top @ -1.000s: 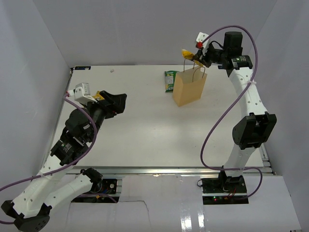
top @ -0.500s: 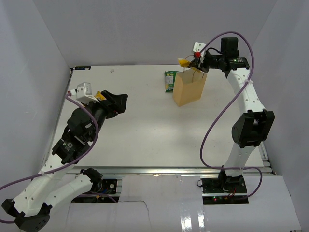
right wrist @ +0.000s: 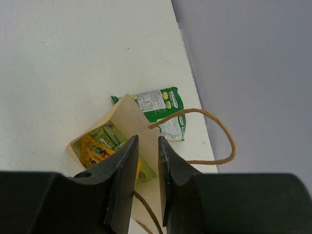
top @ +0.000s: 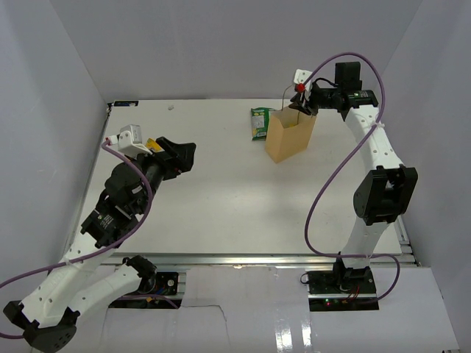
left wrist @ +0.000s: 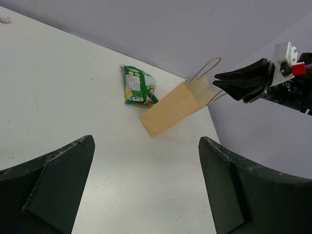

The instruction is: Place the snacks into the paper bag

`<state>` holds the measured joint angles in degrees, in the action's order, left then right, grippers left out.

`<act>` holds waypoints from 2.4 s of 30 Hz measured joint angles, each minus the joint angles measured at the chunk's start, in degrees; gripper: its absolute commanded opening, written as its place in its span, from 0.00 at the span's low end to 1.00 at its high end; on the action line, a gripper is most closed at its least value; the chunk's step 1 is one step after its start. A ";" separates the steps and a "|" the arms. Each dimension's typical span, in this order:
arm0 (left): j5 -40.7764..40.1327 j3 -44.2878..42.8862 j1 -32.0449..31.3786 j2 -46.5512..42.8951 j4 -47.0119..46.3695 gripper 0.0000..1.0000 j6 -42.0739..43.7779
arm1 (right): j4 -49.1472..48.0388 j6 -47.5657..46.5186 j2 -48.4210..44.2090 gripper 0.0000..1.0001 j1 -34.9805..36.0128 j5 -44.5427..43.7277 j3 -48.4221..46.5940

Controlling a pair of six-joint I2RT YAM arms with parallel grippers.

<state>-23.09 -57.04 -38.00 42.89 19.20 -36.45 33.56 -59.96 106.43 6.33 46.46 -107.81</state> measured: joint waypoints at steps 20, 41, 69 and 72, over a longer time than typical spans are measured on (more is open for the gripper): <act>23.67 4.00 43.12 28.17 2.08 0.98 -11.56 | -8.22 30.53 -18.03 0.89 -6.56 0.46 8.26; 26.69 -5.25 52.48 64.08 -19.82 0.88 -45.72 | 4.48 20.46 -25.31 0.89 -16.15 8.74 33.09; 27.39 -18.36 52.92 74.05 -6.91 0.08 -42.25 | 5.38 20.76 -26.27 0.89 -16.15 9.94 34.53; 30.60 -18.25 52.81 73.90 -9.42 0.01 -37.44 | 5.38 20.76 -26.64 0.89 -16.15 10.51 34.53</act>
<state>7.51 -75.29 14.81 116.79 9.78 -73.89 38.94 -39.20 79.79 -9.82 56.97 -73.28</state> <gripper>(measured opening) 0.192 0.892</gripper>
